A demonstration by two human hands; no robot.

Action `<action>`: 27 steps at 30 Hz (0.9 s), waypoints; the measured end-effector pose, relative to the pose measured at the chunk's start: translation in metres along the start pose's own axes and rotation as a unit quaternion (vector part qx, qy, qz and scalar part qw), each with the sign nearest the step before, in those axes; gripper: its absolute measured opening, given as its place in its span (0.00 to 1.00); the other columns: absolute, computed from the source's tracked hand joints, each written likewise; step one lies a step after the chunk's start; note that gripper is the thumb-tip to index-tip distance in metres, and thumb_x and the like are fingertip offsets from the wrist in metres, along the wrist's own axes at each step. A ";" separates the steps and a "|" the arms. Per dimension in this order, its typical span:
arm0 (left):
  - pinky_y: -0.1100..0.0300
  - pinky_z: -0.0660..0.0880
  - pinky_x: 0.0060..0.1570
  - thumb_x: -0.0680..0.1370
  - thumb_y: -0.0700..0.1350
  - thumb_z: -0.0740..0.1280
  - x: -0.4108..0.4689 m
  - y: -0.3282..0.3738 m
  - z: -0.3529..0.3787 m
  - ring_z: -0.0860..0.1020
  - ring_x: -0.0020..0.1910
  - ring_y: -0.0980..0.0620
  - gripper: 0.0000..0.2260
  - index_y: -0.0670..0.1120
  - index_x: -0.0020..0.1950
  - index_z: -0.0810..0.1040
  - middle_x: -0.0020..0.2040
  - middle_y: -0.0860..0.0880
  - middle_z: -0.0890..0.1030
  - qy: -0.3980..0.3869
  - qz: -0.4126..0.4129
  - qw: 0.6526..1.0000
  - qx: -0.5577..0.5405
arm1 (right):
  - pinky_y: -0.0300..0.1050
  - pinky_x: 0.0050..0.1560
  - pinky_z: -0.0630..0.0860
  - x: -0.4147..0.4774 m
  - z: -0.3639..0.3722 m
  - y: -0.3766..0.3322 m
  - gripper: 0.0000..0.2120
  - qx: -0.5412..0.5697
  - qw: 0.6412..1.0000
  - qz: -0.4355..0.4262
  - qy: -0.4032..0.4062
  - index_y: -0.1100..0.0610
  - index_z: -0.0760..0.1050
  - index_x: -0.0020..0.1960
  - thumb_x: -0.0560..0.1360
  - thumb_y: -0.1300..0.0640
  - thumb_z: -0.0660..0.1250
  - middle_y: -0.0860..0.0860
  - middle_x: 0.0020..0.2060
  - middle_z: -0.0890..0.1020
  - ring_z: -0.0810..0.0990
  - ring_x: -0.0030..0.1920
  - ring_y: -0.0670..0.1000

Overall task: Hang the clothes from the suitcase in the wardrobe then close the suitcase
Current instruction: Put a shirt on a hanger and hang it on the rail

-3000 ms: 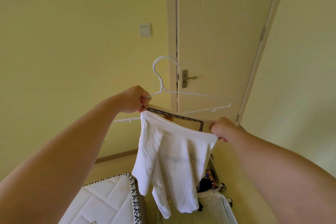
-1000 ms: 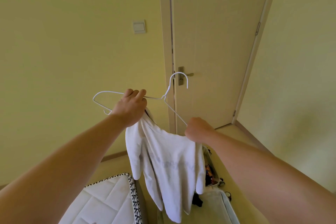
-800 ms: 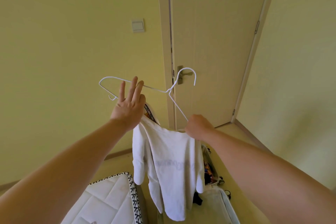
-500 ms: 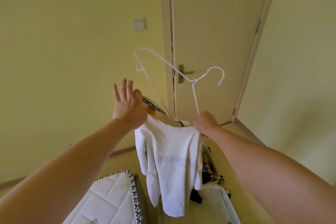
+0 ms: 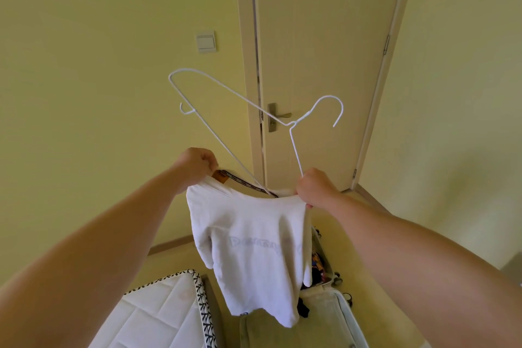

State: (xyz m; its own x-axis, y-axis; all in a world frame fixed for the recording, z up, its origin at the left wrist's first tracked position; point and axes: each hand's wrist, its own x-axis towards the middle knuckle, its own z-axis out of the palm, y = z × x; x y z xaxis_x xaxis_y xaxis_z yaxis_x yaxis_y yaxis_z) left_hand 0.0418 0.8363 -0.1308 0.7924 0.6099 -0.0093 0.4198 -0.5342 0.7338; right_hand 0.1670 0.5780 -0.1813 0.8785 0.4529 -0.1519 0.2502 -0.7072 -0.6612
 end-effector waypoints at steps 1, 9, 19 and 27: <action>0.58 0.66 0.38 0.70 0.30 0.53 0.000 0.001 -0.002 0.71 0.40 0.47 0.22 0.48 0.35 0.84 0.45 0.41 0.83 -0.009 -0.009 1.000 0.002 | 0.41 0.28 0.74 0.000 0.000 0.003 0.10 -0.006 1.000 -0.002 0.006 0.62 0.73 0.41 0.78 0.66 0.56 0.59 0.34 0.79 0.78 0.27 0.54; 0.58 0.71 0.44 0.75 0.40 0.72 -0.006 0.014 -0.001 0.78 0.40 0.53 0.06 0.49 0.42 0.86 0.41 0.48 0.83 -0.056 -0.010 0.992 -0.109 | 0.43 0.32 0.76 0.001 0.007 0.018 0.12 -0.057 0.998 -0.002 0.009 0.60 0.72 0.36 0.77 0.63 0.57 0.58 0.29 0.79 0.79 0.28 0.57; 0.61 0.64 0.31 0.78 0.46 0.71 -0.007 0.011 0.025 0.70 0.33 0.51 0.04 0.47 0.48 0.83 0.40 0.48 0.76 -0.007 0.059 0.997 -0.049 | 0.46 0.43 0.80 0.010 0.020 0.004 0.10 0.023 0.999 0.016 0.037 0.60 0.81 0.49 0.75 0.59 0.62 0.55 0.46 0.82 0.82 0.43 0.55; 0.62 0.67 0.28 0.80 0.46 0.67 -0.005 0.009 0.028 0.72 0.31 0.51 0.04 0.51 0.48 0.81 0.40 0.49 0.77 -0.014 0.076 0.997 0.010 | 0.51 0.48 0.79 0.003 0.023 -0.028 0.12 0.264 0.956 0.024 0.125 0.53 0.77 0.37 0.71 0.64 0.57 0.51 0.41 0.85 0.82 0.45 0.55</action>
State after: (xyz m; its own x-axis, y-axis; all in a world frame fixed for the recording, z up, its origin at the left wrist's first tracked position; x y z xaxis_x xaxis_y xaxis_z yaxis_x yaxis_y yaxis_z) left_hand 0.0539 0.8121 -0.1434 0.8598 0.5040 0.0825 0.3015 -0.6312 0.7147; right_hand 0.1532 0.6112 -0.1801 0.9701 0.2365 -0.0542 0.0255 -0.3218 -0.9464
